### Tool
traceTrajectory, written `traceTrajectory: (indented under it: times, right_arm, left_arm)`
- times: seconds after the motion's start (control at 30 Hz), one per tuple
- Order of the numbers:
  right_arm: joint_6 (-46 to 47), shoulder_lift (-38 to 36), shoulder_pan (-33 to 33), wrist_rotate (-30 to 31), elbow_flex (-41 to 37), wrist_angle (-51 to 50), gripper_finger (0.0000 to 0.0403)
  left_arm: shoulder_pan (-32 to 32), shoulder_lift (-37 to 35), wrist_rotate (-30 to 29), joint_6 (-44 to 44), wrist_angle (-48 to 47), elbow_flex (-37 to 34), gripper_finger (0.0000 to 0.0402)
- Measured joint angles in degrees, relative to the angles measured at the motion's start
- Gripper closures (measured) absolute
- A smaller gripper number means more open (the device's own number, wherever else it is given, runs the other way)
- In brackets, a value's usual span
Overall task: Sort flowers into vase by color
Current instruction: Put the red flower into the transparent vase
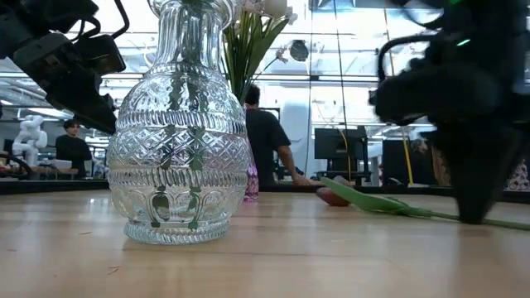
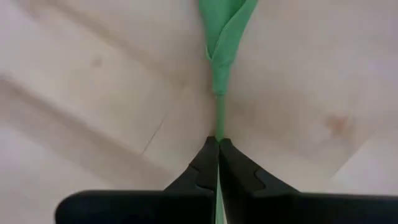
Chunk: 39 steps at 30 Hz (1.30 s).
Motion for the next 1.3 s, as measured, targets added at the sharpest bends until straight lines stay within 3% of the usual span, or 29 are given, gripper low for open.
traceTrajectory:
  times: [0.2,0.3,0.47,0.63,0.8,0.9,1.0,1.3]
  right_arm:
    - [6.3,-1.7,6.5,2.3,-0.2,3.5,0.0403]
    - [8.1,-4.3,10.7,6.7,-0.2,5.0,0.0402]
    - [15.4,-6.9,19.0,21.6,-0.1,6.7,0.0402]
    - [18.3,-8.3,25.7,41.3,-0.1,9.0,0.0402]
    - [13.9,-8.3,28.5,60.7,0.0,12.1,0.0402]
    - [7.7,-8.3,27.8,68.9,0.0,16.7,0.0402]
    - [0.2,-8.4,27.2,71.1,0.0,22.4,0.0402]
    - [-25.7,-8.7,25.8,65.5,0.1,42.6,0.0402]
  left_arm:
    - [-3.1,0.0,0.0,-6.0,0.0,0.0,0.0265]
    - [-5.6,0.0,-1.2,-8.6,0.0,0.0,0.0265]
    - [-9.8,0.2,-4.3,-14.5,0.1,0.0,0.0265]
    - [-12.9,1.4,-6.3,-16.1,2.1,0.0,0.0265]
    - [-15.0,3.4,-7.6,-20.4,4.7,0.0,0.0265]
    - [-16.4,4.7,-7.6,-22.5,6.0,0.0,0.0265]
    - [-17.8,6.0,-7.7,-24.9,6.5,0.0,0.0265]
    - [-21.4,8.7,-8.2,-26.1,10.9,0.0,0.0265]
